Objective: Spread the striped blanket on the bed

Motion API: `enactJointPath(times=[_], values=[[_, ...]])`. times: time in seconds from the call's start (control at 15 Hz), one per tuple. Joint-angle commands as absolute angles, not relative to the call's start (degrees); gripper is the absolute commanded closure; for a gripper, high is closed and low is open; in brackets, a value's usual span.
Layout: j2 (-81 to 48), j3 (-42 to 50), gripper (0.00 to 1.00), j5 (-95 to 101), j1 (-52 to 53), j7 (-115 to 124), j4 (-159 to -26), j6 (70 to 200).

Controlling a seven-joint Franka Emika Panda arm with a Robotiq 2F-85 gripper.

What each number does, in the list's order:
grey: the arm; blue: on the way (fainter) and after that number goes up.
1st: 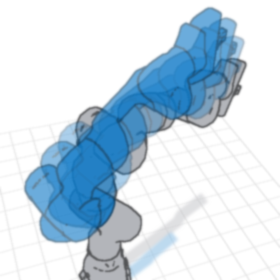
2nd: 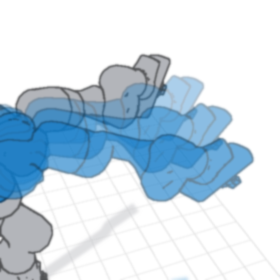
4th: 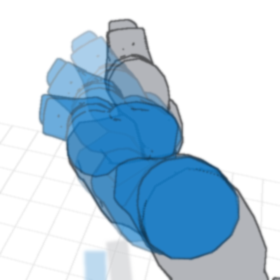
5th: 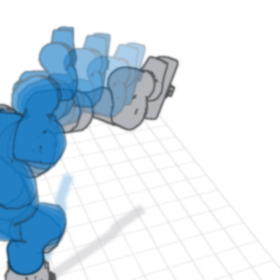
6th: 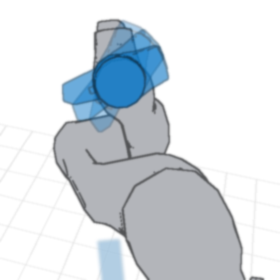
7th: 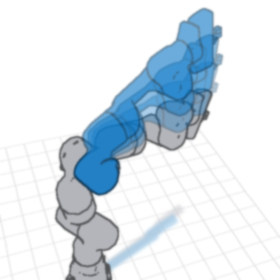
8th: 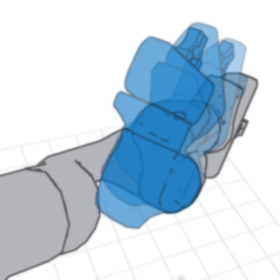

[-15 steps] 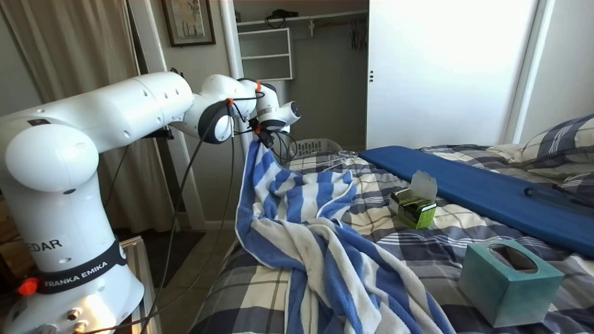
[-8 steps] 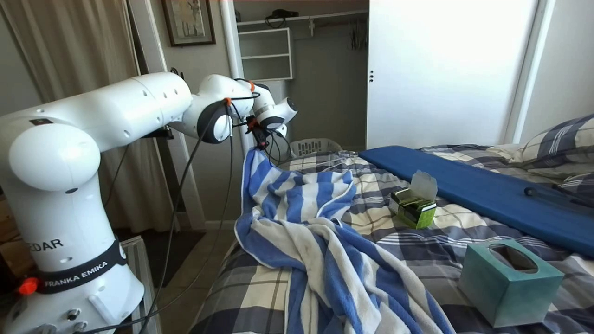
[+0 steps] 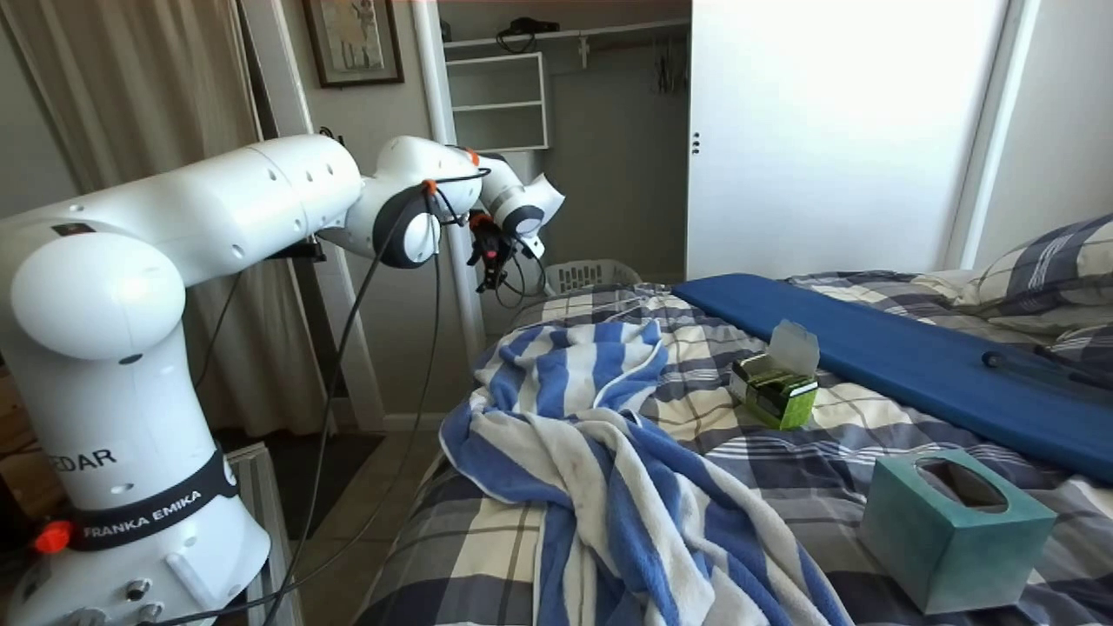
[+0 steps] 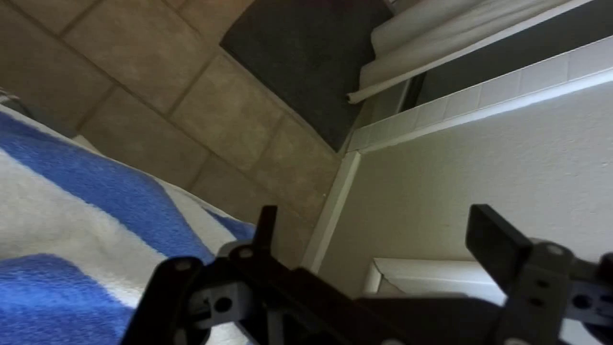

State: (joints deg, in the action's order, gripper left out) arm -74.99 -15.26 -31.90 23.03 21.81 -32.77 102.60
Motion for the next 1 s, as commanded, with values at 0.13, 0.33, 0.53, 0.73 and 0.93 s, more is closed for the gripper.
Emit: enactJointPath(times=[0.13,0.33,0.53,0.73,0.93], values=[[-71.4,-11.9,0.00,-21.9,20.4,32.6,-26.9,82.8],[-68.7,-8.8,0.00,-16.5,19.7,32.7,-23.3,72.7],[-62.0,-5.7,0.00,-11.1,19.8,31.0,-27.7,68.0],[-59.2,-2.9,0.00,-5.7,22.5,31.4,-27.2,64.4],[-58.1,-0.8,0.00,-0.5,27.1,31.5,-27.2,62.1]])
